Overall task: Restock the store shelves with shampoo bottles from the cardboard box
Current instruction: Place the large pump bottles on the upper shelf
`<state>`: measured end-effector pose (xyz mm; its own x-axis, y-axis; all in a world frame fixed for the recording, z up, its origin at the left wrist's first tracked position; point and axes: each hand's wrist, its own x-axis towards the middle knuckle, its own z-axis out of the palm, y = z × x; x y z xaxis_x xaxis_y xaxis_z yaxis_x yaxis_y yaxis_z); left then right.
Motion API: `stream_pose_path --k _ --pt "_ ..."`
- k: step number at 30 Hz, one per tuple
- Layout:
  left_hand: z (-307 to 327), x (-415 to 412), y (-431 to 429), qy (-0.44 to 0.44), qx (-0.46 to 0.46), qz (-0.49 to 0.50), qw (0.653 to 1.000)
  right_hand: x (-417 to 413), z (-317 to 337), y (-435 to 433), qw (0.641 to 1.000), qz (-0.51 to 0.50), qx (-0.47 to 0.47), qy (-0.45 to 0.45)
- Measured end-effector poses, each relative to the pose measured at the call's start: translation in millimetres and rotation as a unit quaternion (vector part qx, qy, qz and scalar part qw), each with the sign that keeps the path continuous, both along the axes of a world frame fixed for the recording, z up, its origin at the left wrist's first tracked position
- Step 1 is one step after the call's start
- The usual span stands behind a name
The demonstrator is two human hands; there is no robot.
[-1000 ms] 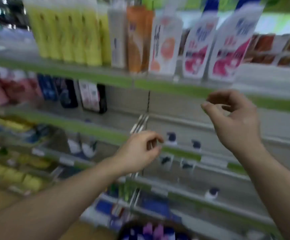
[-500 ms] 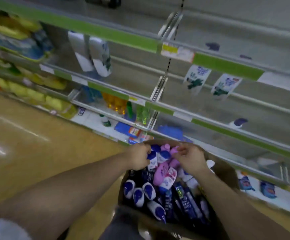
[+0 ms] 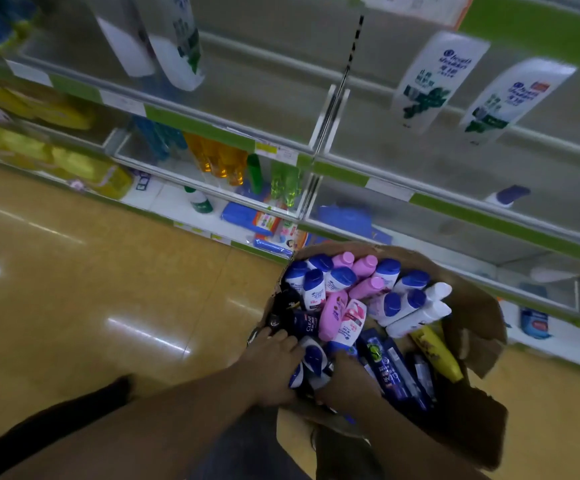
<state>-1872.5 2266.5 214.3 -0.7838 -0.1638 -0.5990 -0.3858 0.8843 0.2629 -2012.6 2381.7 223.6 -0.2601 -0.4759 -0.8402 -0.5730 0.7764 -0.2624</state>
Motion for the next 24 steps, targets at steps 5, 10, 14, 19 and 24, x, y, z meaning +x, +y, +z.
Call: stream_pose_path --k 5,10,14,19,24 --pt "-16.8 -10.2 11.5 0.035 0.035 0.103 0.993 -4.3 -13.5 25.9 0.992 0.021 0.126 0.020" --pt "-28.8 -25.7 7.8 -0.001 0.049 0.112 0.992 -4.0 -23.7 35.7 0.992 0.010 0.113 0.064" --pt "-31.6 -38.7 5.6 -0.034 0.056 0.117 0.991 -0.4 -28.2 42.8 0.994 -0.036 0.077 0.074" --pt "-33.7 -55.4 1.0 -0.084 0.056 0.110 0.989 2.8 -37.9 59.1 0.988 -0.136 0.014 0.073" --pt "-42.8 -62.3 0.5 -0.077 0.057 0.112 0.989 3.3 -56.2 66.3 0.954 -0.295 -0.033 0.049"
